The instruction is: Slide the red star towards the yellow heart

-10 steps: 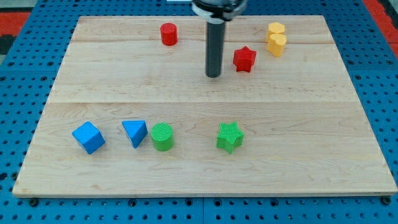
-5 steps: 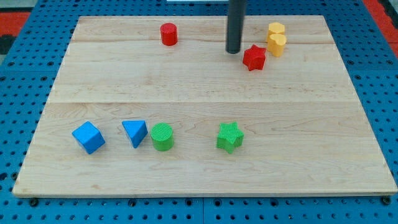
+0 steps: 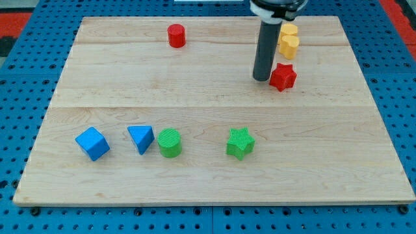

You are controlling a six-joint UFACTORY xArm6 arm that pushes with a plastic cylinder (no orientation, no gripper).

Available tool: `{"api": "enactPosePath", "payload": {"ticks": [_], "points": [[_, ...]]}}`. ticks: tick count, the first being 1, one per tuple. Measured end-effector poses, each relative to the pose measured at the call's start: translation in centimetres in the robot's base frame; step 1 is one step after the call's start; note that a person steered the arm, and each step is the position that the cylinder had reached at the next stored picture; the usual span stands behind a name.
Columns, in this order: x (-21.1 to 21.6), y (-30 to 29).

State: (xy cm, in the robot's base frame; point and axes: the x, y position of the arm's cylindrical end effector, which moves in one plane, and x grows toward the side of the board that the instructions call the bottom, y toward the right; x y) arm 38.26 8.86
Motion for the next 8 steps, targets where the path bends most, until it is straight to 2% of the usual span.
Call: {"api": "enactPosePath", "payload": {"ticks": [2,4,5,7,8], "points": [[3.1,0.2],[0.3,6.5],[-0.2,6.8],[1.2,11.8],[-1.9,11.1]]}}
